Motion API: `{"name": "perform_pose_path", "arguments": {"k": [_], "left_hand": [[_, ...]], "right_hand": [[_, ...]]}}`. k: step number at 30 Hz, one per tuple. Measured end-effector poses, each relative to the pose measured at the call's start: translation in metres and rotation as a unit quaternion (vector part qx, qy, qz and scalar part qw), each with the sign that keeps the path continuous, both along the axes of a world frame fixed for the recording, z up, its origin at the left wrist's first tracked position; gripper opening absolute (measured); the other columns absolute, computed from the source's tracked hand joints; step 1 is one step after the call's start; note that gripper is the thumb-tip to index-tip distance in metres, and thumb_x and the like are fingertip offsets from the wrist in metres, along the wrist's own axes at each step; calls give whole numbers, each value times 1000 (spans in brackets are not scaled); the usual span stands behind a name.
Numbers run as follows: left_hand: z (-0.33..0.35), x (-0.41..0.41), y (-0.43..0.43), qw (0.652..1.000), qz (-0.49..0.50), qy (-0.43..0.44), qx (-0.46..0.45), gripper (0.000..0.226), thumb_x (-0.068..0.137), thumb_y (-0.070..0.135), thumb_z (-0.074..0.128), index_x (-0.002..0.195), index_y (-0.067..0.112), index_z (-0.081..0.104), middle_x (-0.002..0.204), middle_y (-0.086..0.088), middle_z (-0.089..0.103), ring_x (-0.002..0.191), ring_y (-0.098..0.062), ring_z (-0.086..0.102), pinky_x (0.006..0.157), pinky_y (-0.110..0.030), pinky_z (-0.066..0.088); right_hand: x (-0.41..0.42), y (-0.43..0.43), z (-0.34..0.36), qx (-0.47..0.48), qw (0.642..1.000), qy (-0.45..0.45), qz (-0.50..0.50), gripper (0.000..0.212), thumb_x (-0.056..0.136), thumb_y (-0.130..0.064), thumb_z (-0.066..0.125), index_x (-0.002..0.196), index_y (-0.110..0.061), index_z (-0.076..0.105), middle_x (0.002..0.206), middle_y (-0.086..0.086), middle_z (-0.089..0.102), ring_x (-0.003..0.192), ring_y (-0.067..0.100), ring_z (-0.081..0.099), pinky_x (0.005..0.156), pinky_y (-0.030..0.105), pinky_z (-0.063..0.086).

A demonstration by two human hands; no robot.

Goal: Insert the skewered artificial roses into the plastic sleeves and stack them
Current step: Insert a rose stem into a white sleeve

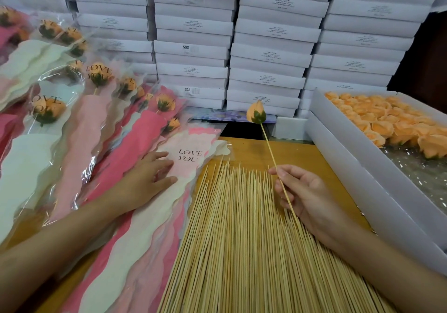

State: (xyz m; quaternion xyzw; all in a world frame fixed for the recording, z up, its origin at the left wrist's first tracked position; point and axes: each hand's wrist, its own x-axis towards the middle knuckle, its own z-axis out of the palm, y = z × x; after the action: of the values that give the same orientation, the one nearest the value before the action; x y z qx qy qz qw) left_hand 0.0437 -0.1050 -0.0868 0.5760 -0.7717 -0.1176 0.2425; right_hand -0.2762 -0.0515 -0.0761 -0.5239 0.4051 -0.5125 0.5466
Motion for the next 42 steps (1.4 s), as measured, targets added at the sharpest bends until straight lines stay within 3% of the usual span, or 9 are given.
{"name": "perform_pose_path", "arguments": {"k": [5,10,17,20,25,30,35,39,42], "left_hand": [[2,0,2,999,-32,-13,4,50,95,21,59,142,9,45,154,-3,34,142,-17,28,118,-31,20],[6,0,7,999,-21,38,2,39,90,21,66,128,22,57,132,-5,47,128,-18,40,105,-28,32],[10,3,6,993,20,99,59,36,82,22,75,116,26,65,128,-1,51,123,-18,44,106,-34,34],[11,3,6,980,30,173,89,32,80,18,77,107,30,67,124,9,51,118,-9,44,101,-26,33],[9,4,6,963,20,245,115,30,79,11,78,98,34,71,111,24,61,99,13,54,79,-6,38],[11,5,7,964,26,245,101,29,75,11,81,91,33,74,103,12,69,98,-7,60,79,-20,44],[16,3,8,962,34,261,79,26,73,15,83,82,37,76,78,22,71,66,3,64,60,-15,46],[18,-3,10,920,49,384,61,18,68,31,80,83,21,79,62,1,66,43,-8,45,41,-15,34],[20,-4,10,912,60,400,62,10,74,19,80,78,11,76,61,-5,60,39,-4,37,37,-12,30]], "right_hand": [[0,0,0,0,1000,3,-1,32,81,-31,60,104,-11,68,66,-3,58,52,4,43,49,18,39],[-1,0,0,-8,1000,6,-4,29,83,-31,60,102,-13,70,67,-3,59,53,5,42,50,19,37],[-1,0,0,-15,1000,-1,-20,29,81,-32,61,101,-13,70,67,-2,59,52,4,43,49,18,39],[-1,0,0,-15,1000,0,-23,30,81,-32,60,102,-12,69,66,-3,59,52,4,43,48,18,39],[0,1,0,-14,1000,5,-24,29,82,-31,60,102,-12,69,66,-3,59,52,4,43,50,19,38],[-1,2,0,-10,999,11,-32,22,91,-24,57,104,-11,68,66,-4,59,52,3,43,50,17,38],[0,3,2,-16,999,14,-36,29,84,-30,58,104,-11,68,66,-4,59,52,3,42,54,21,36],[1,4,3,-23,998,17,-50,24,88,-27,57,103,-12,67,64,-6,59,52,3,41,55,25,33],[1,3,3,-22,998,19,-57,23,88,-26,57,103,-12,67,64,-6,59,52,4,40,56,26,34]]}}
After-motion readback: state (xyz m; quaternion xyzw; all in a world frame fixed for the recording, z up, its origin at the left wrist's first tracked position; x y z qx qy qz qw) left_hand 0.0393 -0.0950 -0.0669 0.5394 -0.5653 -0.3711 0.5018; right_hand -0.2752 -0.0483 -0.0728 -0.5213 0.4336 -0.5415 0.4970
